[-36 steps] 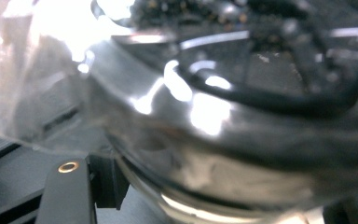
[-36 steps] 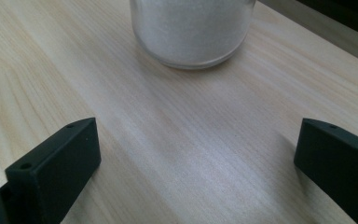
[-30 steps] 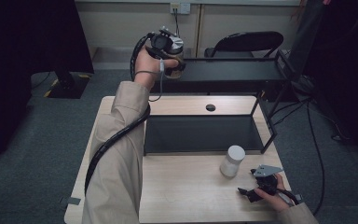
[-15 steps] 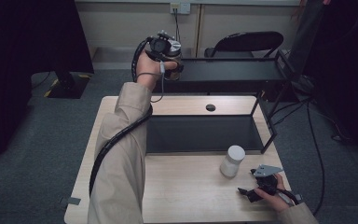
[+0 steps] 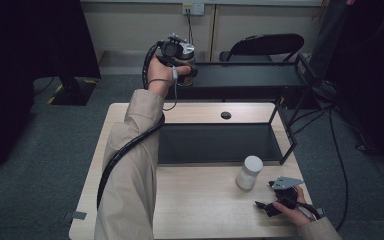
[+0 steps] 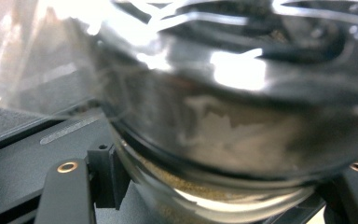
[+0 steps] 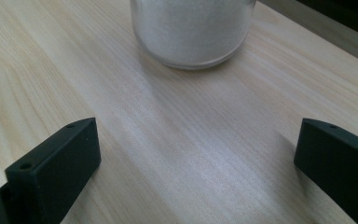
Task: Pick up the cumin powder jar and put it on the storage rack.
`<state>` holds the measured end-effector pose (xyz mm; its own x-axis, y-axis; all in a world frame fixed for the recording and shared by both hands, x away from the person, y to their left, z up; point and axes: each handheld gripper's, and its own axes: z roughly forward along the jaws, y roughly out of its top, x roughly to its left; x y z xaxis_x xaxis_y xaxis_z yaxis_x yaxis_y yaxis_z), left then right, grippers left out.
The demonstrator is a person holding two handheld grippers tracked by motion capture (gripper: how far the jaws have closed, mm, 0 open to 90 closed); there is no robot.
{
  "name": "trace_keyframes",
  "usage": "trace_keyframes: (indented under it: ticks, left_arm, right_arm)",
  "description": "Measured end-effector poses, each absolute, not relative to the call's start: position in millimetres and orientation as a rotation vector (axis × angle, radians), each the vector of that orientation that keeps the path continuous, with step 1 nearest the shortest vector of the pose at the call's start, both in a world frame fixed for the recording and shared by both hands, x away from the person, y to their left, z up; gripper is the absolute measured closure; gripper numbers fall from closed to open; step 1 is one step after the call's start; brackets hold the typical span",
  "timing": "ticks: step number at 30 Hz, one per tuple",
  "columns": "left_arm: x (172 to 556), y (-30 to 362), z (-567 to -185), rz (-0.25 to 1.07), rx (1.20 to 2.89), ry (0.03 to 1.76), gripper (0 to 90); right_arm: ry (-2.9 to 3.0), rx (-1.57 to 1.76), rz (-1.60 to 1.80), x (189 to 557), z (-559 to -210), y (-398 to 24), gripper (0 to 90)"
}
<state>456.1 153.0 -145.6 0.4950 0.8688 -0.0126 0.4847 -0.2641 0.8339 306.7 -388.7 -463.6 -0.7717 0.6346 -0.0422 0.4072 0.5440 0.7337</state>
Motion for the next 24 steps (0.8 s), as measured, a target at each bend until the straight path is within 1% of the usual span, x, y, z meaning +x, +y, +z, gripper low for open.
trace_keyframes:
  ticks: [3,6,10,12,13,19,22,24]
  left_arm:
    - [455.4,152.0,-145.7,0.591,1.912,1.123,29.9]
    - [454.9,152.0,-145.2,0.592,1.908,1.126,27.9]
    - [452.4,150.9,-142.8,0.592,1.908,1.138,20.2]
    - [451.3,151.0,-142.6,0.599,1.908,1.135,19.0]
    - [449.5,151.7,-141.4,0.598,1.909,1.136,15.4]
    - [438.4,154.3,-137.8,0.624,1.911,1.119,6.2]
    - [432.5,155.9,-136.8,0.628,1.918,1.111,0.2]
    - [431.0,156.8,-136.9,0.632,1.922,1.104,0.5]
  right_arm:
    - [2.481,0.863,1.063,306.7,-463.6,-388.7,0.0]
    - [2.481,0.863,1.063,306.7,-463.6,-388.7,0.0]
    - [2.481,0.863,1.063,306.7,-463.6,-388.7,0.0]
    - [2.481,0.863,1.063,306.7,-463.6,-388.7,0.0]
    - [2.481,0.863,1.063,306.7,-463.6,-388.7,0.0]
    - [2.481,0.863,1.063,306.7,-463.6,-388.7,0.0]
    - [2.481,0.863,1.063,306.7,-463.6,-388.7,0.0]
    - [2.481,0.863,1.063,306.7,-463.6,-388.7,0.0]
